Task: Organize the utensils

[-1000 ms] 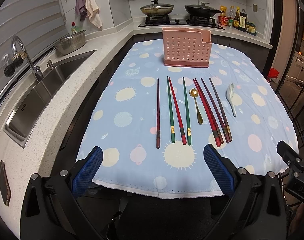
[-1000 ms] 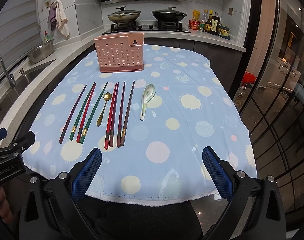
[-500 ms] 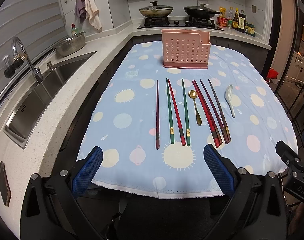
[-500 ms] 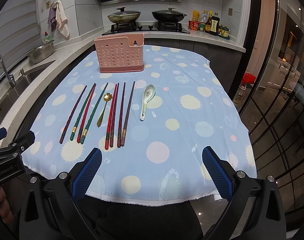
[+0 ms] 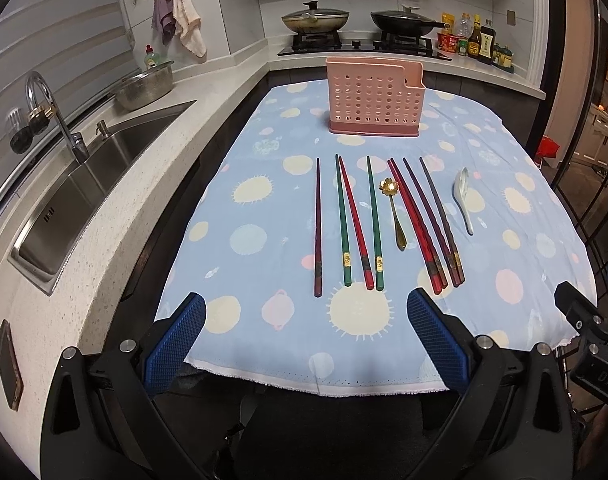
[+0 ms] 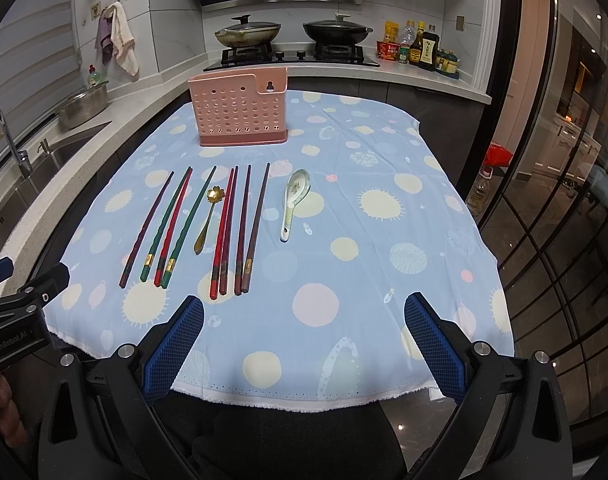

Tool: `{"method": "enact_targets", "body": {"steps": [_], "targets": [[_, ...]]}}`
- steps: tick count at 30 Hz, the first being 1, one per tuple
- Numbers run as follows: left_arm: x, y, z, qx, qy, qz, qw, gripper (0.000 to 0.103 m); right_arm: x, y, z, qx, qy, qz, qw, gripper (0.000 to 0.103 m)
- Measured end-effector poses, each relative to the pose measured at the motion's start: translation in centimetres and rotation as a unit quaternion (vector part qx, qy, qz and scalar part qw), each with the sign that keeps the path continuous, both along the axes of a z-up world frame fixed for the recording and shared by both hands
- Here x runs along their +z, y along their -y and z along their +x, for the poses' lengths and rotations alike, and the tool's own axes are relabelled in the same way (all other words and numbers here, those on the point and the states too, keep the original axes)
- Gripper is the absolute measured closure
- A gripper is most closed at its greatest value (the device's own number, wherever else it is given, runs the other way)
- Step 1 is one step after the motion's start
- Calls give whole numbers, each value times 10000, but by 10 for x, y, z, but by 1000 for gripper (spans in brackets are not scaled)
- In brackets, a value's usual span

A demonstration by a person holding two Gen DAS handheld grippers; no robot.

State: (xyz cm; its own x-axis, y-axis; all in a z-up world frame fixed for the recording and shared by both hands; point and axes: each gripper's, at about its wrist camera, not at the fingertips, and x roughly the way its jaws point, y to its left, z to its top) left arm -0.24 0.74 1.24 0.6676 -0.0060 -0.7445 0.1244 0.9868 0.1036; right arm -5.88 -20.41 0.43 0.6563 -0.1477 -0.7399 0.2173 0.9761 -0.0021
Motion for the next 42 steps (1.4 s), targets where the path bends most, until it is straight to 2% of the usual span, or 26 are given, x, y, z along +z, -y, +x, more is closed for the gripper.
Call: {"method": "enact_targets", "body": {"steps": [31,35,40,42], "targets": [[0,5,-5,-68,93,-4,9999,7,-3,0,1,1,6,7,10000,7],[-3,0,0,-11,-38,-150,9999,7,-3,2,1,-6,-18,36,10000,7],[-13,-18,18,187,-307,-526,9980,7,-3,10,9,-37,-80,200,9998,7],[-17,-24,25,272,-302,-541,9977,7,-4,14,14,-99,-101,263,9996,7]]}}
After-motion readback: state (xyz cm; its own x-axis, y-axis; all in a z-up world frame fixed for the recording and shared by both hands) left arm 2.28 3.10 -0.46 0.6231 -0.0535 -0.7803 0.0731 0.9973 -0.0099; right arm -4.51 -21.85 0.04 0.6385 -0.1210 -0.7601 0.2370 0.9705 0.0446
